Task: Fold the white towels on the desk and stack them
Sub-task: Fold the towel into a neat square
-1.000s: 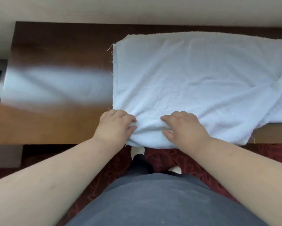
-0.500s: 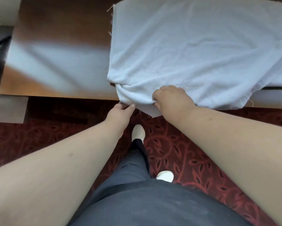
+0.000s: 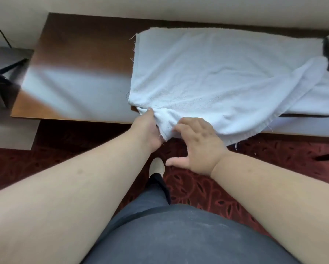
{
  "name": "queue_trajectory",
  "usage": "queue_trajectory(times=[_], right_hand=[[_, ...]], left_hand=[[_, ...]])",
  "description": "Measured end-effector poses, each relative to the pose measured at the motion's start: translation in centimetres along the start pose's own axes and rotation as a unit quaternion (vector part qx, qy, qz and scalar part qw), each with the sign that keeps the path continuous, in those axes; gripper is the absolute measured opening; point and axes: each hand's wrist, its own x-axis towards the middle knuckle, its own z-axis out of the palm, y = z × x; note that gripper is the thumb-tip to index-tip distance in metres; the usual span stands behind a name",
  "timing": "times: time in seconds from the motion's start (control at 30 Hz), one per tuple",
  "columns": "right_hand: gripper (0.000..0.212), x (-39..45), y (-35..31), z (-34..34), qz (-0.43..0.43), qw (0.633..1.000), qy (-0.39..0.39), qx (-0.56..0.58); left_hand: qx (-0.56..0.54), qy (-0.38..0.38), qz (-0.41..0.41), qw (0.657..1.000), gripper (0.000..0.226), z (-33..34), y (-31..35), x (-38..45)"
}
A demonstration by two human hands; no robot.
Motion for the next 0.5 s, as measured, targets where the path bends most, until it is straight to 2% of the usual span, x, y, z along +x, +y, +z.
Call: queue_trajectory(times=[0.07, 0.13, 0.2, 0.3, 0.37, 0.47, 0.5], right_hand=[[0.099, -1.4, 0.2, 0.5, -0.029, 0.996, 0.011, -0.084], [0.109, -1.7, 0.8, 0.5, 0.005, 0.988, -0.035, -0.152], [0.111, -1.1, 1.6, 0.2, 0.057, 0.981, -0.070, -0.174], [0.105, 1.1, 2.0, -1.2, 0.076, 0.987, -0.014, -0.143], [0.090, 3.4, 1.9, -2.2, 0.072, 0.989, 0.049, -0.120], [0.048, 7.5, 2.4, -4.4, 0.097, 0.993, 0.034, -0.052], [0.041, 8.6, 2.5, -5.1, 0.110, 0.994, 0.023, -0.009]], left_hand=[[-0.051, -0.019, -0.021, 0.998, 0.054, 0.7, 0.7, -0.9], [-0.090, -0.030, -0.045, 0.994, 0.051, 1.3, 1.1, -2.0], [-0.126, -0.028, -0.068, 0.989, 0.049, 1.9, 1.4, -3.0], [-0.146, -0.052, -0.080, 0.985, 0.048, 2.8, 1.6, -3.8], [-0.136, -0.069, -0.101, 0.983, 0.049, 3.4, 2.1, -4.1], [-0.084, -0.072, -0.102, 0.989, 0.057, 4.0, 4.3, -3.8], [-0.043, -0.074, -0.098, 0.991, 0.060, 4.2, 5.3, -3.8]])
